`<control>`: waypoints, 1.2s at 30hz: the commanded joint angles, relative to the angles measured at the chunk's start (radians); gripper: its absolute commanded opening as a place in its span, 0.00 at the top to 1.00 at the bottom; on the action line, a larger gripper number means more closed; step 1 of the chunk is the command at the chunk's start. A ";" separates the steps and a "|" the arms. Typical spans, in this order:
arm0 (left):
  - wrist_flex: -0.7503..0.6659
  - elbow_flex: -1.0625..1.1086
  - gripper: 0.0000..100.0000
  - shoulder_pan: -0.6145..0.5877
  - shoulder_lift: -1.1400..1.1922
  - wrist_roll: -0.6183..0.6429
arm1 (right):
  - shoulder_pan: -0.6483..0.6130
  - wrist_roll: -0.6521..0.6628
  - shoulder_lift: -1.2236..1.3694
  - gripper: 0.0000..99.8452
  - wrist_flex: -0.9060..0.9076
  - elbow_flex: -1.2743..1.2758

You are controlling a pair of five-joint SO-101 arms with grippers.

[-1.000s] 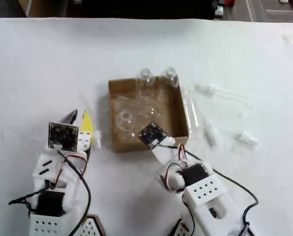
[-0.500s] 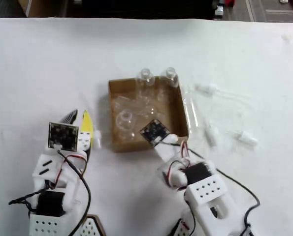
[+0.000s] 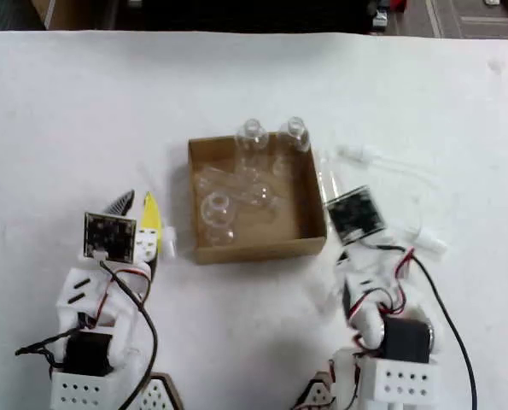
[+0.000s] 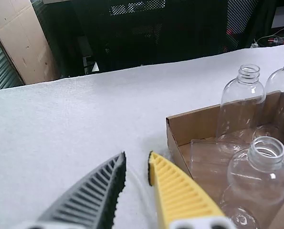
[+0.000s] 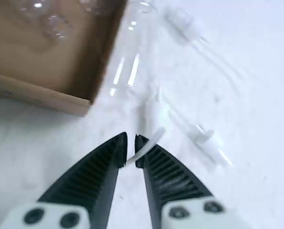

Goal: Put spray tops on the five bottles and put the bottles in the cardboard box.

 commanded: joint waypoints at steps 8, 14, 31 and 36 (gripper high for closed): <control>-0.031 -0.008 0.92 -0.001 -0.015 0.012 | 0.259 -0.074 0.045 0.58 -0.097 0.008; -0.031 -0.008 0.92 -0.001 -0.015 0.012 | -0.030 -0.080 0.091 0.74 0.039 -0.270; -0.031 -0.008 0.92 -0.001 -0.015 0.012 | -0.371 0.135 1.079 0.76 -0.024 -0.732; -0.031 -0.011 0.92 -0.001 -0.015 0.012 | -0.390 0.137 1.257 0.76 -0.124 -0.767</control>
